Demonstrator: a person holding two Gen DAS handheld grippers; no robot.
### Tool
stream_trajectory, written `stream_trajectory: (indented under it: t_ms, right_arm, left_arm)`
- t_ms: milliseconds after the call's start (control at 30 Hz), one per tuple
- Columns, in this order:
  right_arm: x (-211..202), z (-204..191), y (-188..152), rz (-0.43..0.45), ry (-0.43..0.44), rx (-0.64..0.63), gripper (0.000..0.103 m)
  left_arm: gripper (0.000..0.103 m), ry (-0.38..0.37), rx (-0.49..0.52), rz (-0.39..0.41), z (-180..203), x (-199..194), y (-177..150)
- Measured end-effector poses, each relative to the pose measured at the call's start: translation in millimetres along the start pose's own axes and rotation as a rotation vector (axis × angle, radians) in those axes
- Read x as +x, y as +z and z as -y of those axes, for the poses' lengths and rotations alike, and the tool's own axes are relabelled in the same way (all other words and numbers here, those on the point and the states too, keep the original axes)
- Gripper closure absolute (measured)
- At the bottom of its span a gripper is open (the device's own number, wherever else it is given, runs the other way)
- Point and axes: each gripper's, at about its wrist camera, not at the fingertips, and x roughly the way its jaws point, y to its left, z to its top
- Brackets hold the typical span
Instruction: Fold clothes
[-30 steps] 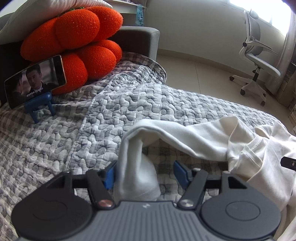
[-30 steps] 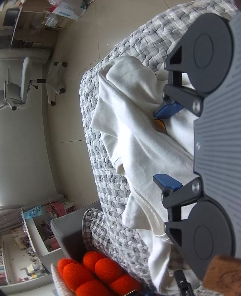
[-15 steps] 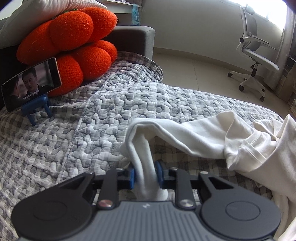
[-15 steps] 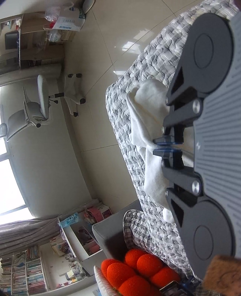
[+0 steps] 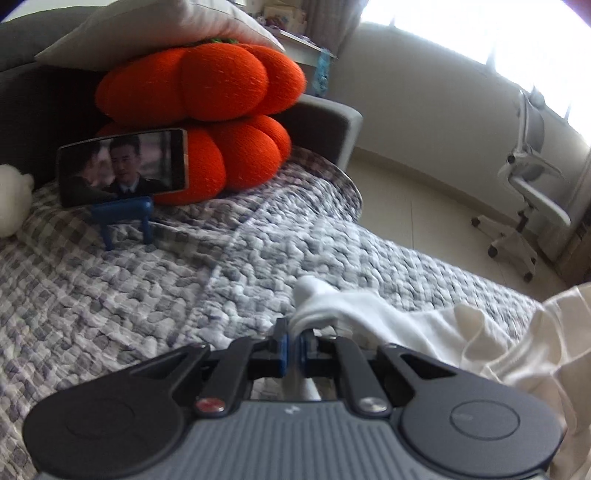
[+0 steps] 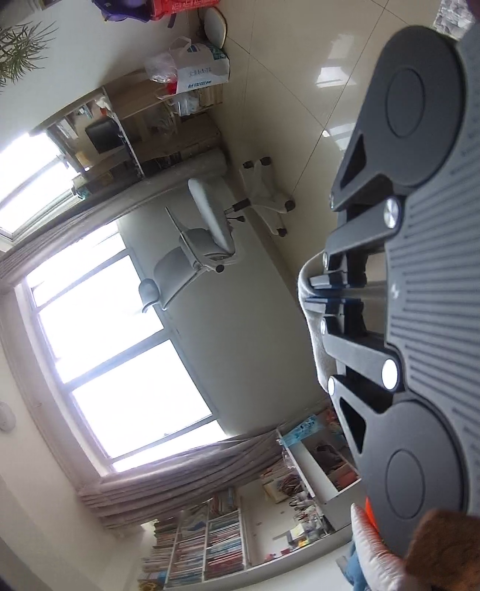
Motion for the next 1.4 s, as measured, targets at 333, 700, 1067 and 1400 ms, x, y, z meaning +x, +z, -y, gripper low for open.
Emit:
stream_trajectory:
  t_ms: [333, 700, 1067, 1400]
  right_arm:
    - [-39.9, -16.6, 44.4, 0.130, 0.093, -0.045, 0.099]
    - [-48.8, -4.5, 94.2, 0.200, 0.159, -0.087, 0.099]
    - [73.5, 102.2, 10.6, -0.201, -0.115, -0.127, 0.099]
    - [82.3, 147.7, -28.9, -0.348, -0.178, -0.091, 0.098]
  left_arm:
    - [0.097, 0.047, -0.129, 0.120, -55.6, -45.1, 10.9]
    - [0.097, 0.218, -0.032, 0.417, -134.0, -170.2, 62.4]
    - [0.096, 0.228, 0.103, 0.028, -159.4, -55.3, -6.7]
    - [0.048, 0.185, 0.228, 0.051, -127.5, -78.0, -18.6]
